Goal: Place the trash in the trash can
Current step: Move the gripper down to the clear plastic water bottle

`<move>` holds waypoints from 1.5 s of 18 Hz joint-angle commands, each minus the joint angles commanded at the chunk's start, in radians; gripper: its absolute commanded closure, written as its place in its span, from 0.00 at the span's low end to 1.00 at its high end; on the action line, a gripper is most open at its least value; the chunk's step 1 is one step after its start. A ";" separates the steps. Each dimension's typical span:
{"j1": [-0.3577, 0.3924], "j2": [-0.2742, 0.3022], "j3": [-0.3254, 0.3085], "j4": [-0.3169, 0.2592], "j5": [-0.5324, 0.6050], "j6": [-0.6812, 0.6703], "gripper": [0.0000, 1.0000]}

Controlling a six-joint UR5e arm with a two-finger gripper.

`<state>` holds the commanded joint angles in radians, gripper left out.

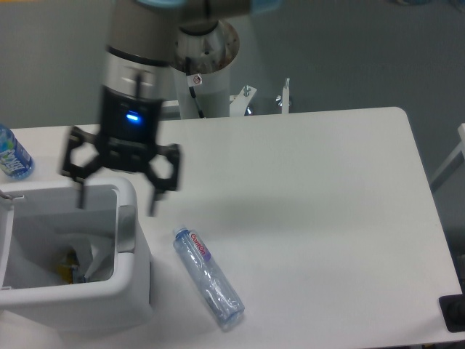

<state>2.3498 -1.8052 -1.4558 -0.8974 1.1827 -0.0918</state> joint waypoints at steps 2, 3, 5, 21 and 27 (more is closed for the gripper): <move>0.023 -0.038 -0.009 0.000 0.050 -0.002 0.00; 0.031 -0.058 -0.009 0.000 0.101 0.000 0.00; 0.046 -0.109 -0.002 0.002 0.172 0.001 0.00; -0.003 -0.444 0.077 0.074 0.279 0.017 0.00; -0.037 -0.462 0.064 0.075 0.282 0.017 0.00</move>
<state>2.3133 -2.2672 -1.3913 -0.8222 1.4650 -0.0752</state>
